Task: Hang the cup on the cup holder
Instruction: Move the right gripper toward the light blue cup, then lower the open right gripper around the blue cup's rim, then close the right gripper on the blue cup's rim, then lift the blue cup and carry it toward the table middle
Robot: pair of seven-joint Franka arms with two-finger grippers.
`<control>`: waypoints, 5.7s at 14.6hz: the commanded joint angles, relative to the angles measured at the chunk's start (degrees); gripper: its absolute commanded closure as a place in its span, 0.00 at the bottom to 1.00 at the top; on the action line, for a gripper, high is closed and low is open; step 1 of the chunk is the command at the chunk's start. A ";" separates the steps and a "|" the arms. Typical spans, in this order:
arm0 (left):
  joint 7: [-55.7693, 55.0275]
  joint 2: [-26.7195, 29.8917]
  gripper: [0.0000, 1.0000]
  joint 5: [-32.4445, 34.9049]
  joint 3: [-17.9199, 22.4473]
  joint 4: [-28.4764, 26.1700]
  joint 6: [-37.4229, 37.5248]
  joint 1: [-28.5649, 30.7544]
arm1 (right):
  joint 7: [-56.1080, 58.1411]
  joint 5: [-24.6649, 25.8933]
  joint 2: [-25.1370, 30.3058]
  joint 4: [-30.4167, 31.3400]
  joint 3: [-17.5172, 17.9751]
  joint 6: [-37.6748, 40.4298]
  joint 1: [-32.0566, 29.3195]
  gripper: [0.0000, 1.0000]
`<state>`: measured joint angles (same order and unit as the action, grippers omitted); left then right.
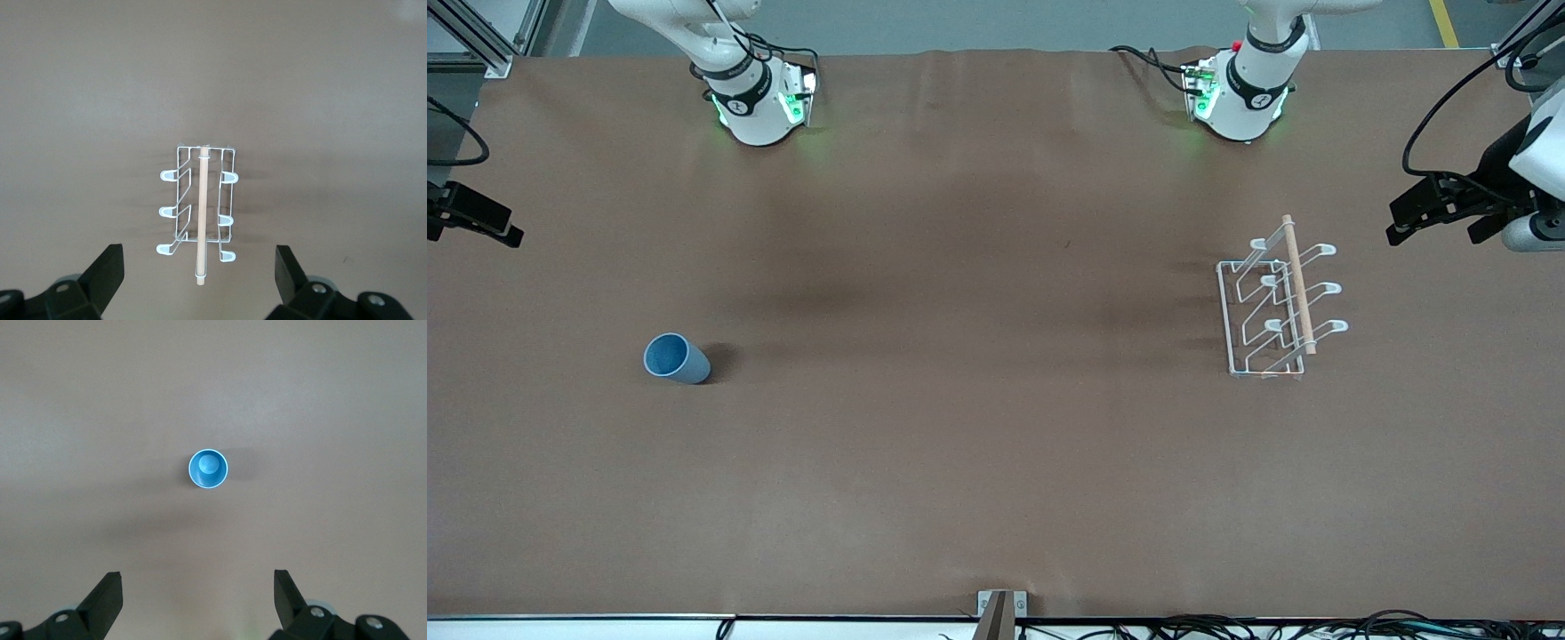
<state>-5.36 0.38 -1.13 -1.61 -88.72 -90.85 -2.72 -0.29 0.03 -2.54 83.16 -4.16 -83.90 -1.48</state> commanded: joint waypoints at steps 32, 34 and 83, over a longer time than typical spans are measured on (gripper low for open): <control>2.46 -2.31 0.00 1.30 -0.24 0.65 -0.55 -0.18 | 13.04 0.67 -15.91 34.53 0.38 -54.34 -2.92 0.00; 2.46 -2.49 0.00 1.30 -0.24 0.74 -0.64 -0.27 | 13.30 0.67 -17.40 34.53 0.38 -56.19 -3.53 0.00; 32.38 -1.70 0.00 -1.15 -1.73 1.00 -0.20 -0.80 | 3.37 -76.39 -17.31 22.84 2.05 -14.47 24.94 1.00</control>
<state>18.40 -1.87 -1.24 -2.82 -88.15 -91.27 -3.28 2.39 -71.94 -18.91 105.60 -1.82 -101.18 22.71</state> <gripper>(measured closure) 0.000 0.943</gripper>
